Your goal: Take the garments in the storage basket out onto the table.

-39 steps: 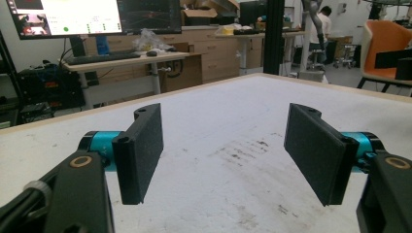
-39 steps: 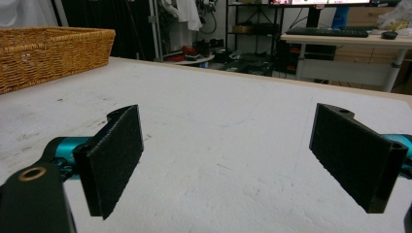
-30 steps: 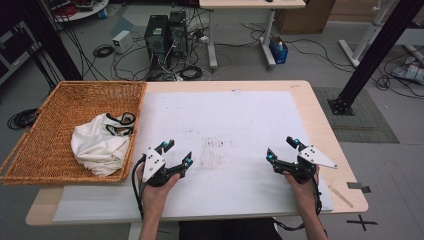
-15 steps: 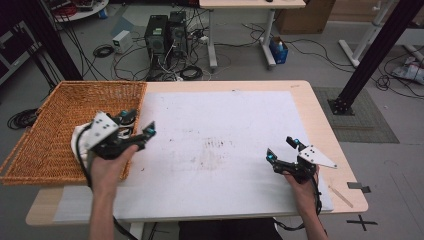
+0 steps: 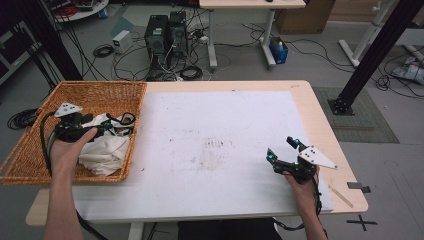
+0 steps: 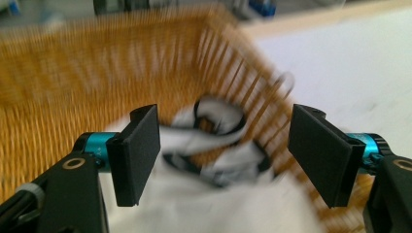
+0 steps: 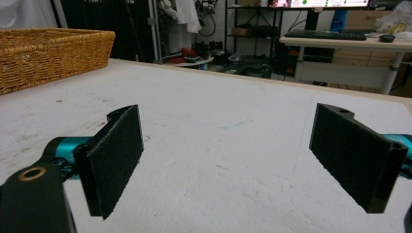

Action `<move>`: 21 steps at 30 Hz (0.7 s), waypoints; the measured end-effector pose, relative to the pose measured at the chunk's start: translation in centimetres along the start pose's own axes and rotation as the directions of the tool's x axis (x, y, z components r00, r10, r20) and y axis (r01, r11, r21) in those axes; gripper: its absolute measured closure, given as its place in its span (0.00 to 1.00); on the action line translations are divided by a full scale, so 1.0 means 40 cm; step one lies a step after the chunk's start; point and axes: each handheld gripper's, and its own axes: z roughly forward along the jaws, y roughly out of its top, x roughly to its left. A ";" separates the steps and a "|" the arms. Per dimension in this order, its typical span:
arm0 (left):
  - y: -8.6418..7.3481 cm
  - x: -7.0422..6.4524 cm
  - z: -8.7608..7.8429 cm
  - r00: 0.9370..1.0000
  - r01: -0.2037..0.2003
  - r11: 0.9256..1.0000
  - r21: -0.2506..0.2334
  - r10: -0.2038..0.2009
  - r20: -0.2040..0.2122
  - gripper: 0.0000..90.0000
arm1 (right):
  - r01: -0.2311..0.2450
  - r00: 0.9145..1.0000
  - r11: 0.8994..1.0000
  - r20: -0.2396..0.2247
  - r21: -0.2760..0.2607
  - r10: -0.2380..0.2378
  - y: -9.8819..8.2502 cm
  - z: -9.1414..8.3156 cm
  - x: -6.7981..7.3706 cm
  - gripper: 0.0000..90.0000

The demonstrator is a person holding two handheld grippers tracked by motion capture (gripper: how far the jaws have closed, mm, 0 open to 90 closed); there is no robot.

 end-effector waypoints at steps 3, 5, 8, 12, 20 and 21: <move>-0.028 0.015 0.025 0.999 -0.036 0.992 0.121 0.032 0.034 0.31 | 0.001 1.000 1.000 -0.001 0.001 -0.001 0.000 0.000 0.000 0.13; -0.039 0.006 0.030 0.995 -0.078 0.983 0.164 0.068 0.067 0.31 | 0.001 1.000 1.000 -0.001 -0.001 -0.001 0.000 0.000 -0.001 0.13; -0.052 0.002 0.039 0.989 -0.123 0.969 0.215 0.103 0.101 0.31 | 0.000 1.000 1.000 0.000 -0.001 0.000 0.000 0.000 0.000 0.13; -0.071 0.003 0.073 0.984 -0.173 0.937 0.303 0.154 0.083 0.29 | 0.003 1.000 1.000 -0.005 0.003 -0.003 0.000 0.001 -0.002 0.13; -0.078 0.041 0.134 0.988 -0.143 0.932 0.332 0.155 -0.011 0.06 | -0.002 1.000 1.000 -0.003 0.003 0.002 0.000 0.001 -0.002 0.13; -0.078 0.046 0.136 0.986 -0.148 0.934 0.326 0.165 -0.023 0.06 | -0.007 1.000 1.000 -0.006 0.004 0.007 0.000 0.001 -0.002 0.13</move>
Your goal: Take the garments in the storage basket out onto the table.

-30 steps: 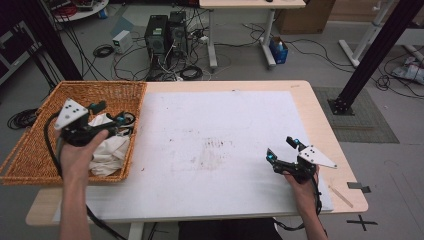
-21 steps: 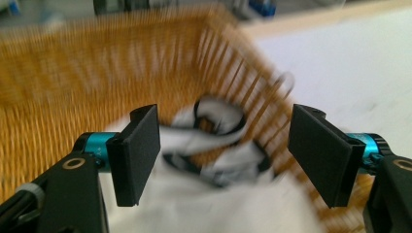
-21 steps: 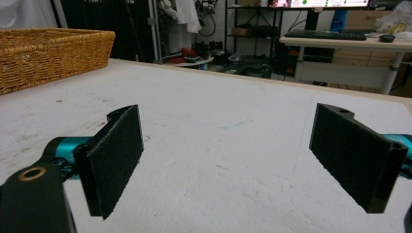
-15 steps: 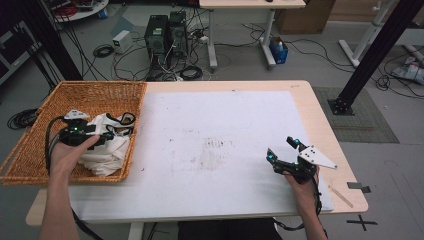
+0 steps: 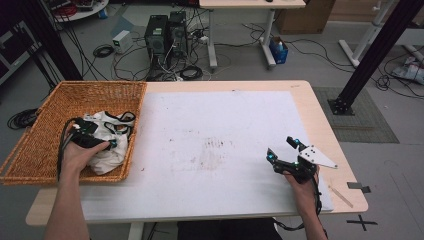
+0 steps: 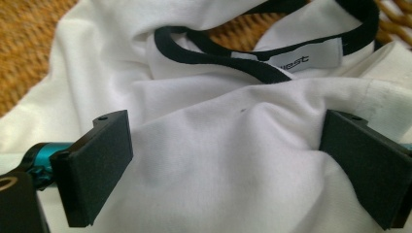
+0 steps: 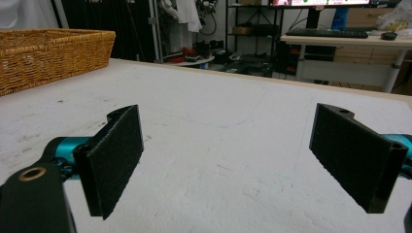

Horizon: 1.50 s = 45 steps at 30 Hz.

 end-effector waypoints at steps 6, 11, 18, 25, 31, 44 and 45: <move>-0.006 0.042 0.029 0.991 0.119 0.993 0.007 -0.119 0.068 0.02 | -0.001 1.000 1.000 0.002 0.002 0.001 0.000 0.001 0.000 0.13; -0.021 0.061 0.043 0.968 0.216 0.976 0.005 -0.215 0.130 0.02 | -0.001 1.000 1.000 0.004 0.002 0.001 0.000 0.001 0.000 0.13; -0.015 0.042 0.018 0.966 0.159 0.987 -0.005 -0.155 0.206 0.31 | 0.000 1.000 1.000 0.003 0.005 0.000 0.000 0.001 0.000 0.13; -0.016 0.018 -0.001 0.955 0.177 0.984 -0.011 -0.169 0.244 0.75 | -0.001 1.000 1.000 0.003 0.003 0.001 0.000 0.001 -0.001 0.13; -0.005 0.015 -0.029 0.962 0.188 0.981 -0.043 -0.175 0.209 0.80 | -0.001 1.000 1.000 0.003 0.002 0.001 0.000 0.001 -0.001 0.13; 0.100 0.021 -0.215 0.988 0.071 0.967 -0.244 -0.034 0.150 0.80 | 0.004 1.000 1.000 0.000 0.005 -0.004 0.001 0.001 -0.001 0.13; 0.109 0.022 -0.226 0.987 0.064 0.961 -0.268 -0.022 0.159 0.80 | 0.004 1.000 1.000 0.000 0.005 -0.004 0.001 0.001 -0.001 0.13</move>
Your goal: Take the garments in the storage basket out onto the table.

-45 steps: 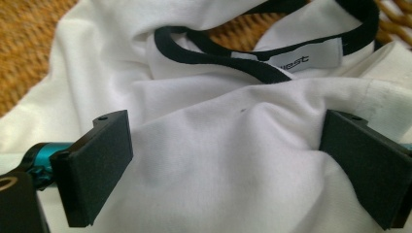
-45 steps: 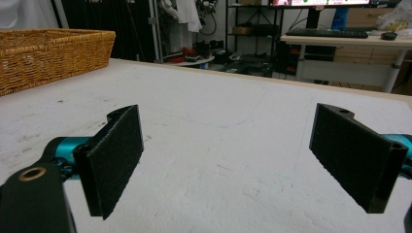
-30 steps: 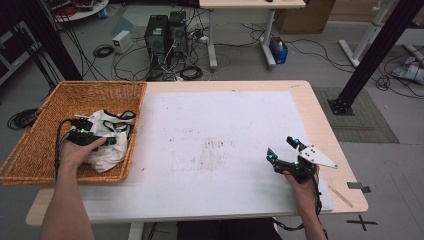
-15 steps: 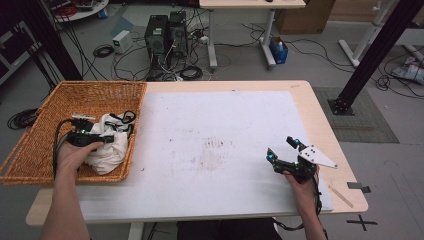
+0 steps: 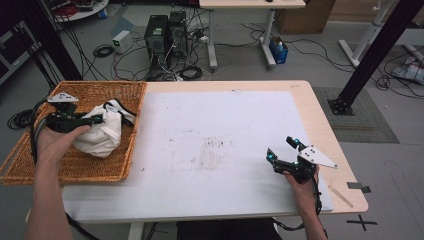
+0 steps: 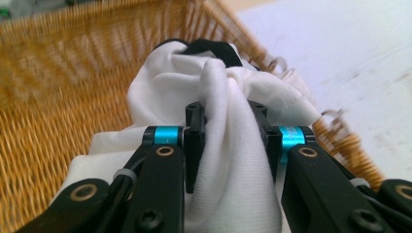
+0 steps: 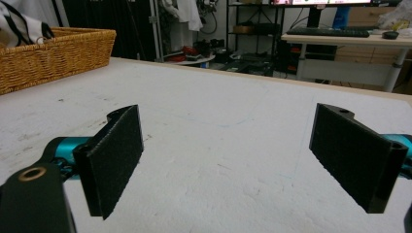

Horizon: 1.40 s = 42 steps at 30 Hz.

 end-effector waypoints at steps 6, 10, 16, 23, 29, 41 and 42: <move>0.062 -0.014 -0.036 1.000 -0.016 0.994 -0.112 0.019 0.024 0.80 | -0.003 1.000 1.000 -0.006 0.002 0.003 0.000 0.000 0.002 0.13; 0.122 -0.059 -0.054 0.996 -0.061 0.981 -0.187 0.072 0.053 0.79 | -0.002 1.000 1.000 -0.004 0.002 0.002 0.000 0.000 0.000 0.13; 0.199 -0.145 -0.040 0.976 -0.120 0.947 -0.297 0.167 0.137 0.79 | -0.001 1.000 1.000 -0.004 0.001 0.001 0.000 0.000 0.001 0.13; 0.255 -0.275 0.038 0.930 -0.142 0.919 -0.368 0.251 0.268 0.79 | -0.002 1.000 1.000 -0.006 0.003 0.002 0.000 0.000 0.000 0.13; 0.269 -0.410 0.145 0.869 -0.155 0.913 -0.378 0.308 0.387 0.79 | -0.002 1.000 1.000 -0.007 0.003 0.002 0.000 0.000 0.000 0.13; 0.148 -0.606 0.380 0.783 -0.090 0.939 -0.333 0.273 0.559 0.78 | -0.002 1.000 1.000 -0.008 0.002 0.002 0.000 0.000 0.000 0.13; 0.131 -0.613 0.400 0.784 -0.094 0.946 -0.310 0.262 0.562 0.78 | -0.002 1.000 1.000 -0.008 0.002 0.002 0.000 0.000 0.000 0.13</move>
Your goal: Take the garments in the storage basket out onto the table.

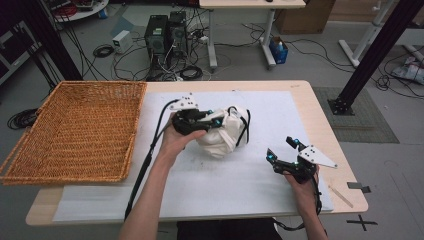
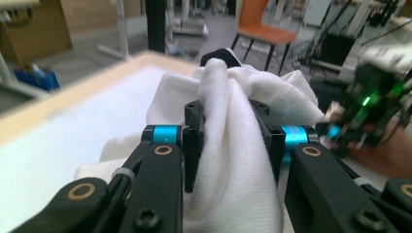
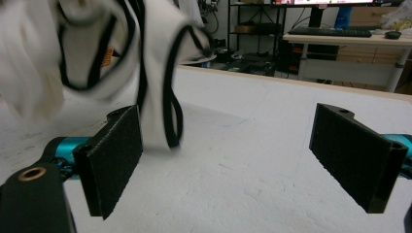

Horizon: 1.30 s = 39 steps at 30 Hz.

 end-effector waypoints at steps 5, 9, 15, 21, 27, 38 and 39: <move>-0.097 0.007 0.061 0.999 0.042 0.993 0.108 -0.039 -0.031 0.78 | 0.000 1.000 1.000 -0.002 0.000 0.000 0.000 0.000 0.000 0.13; -0.145 0.013 0.078 0.996 0.075 0.988 0.137 -0.068 -0.053 0.77 | 0.001 1.000 1.000 -0.002 0.001 -0.001 0.000 0.001 -0.001 0.13; -0.187 0.014 0.093 0.995 0.061 0.976 0.210 -0.044 -0.086 0.73 | 0.001 1.000 1.000 -0.006 0.000 -0.001 0.000 0.001 -0.001 0.13; -0.174 0.004 0.081 0.989 0.106 0.971 0.213 -0.081 -0.122 0.44 | 0.004 1.000 1.000 -0.003 0.001 -0.004 0.000 0.001 0.000 0.13; -0.103 -0.043 -0.019 0.984 0.113 0.993 0.044 -0.106 -0.142 0.33 | 0.007 1.000 1.000 0.004 0.001 -0.007 0.000 0.001 0.002 0.13; -0.104 -0.033 -0.134 0.957 0.107 0.993 0.044 -0.091 -0.275 0.31 | 0.006 1.000 1.000 0.008 0.000 -0.006 0.000 0.001 0.002 0.13; -0.108 -0.035 -0.140 0.955 0.110 0.993 0.040 -0.095 -0.281 0.31 | -0.001 1.000 1.000 0.009 0.001 0.001 0.000 0.001 0.002 0.13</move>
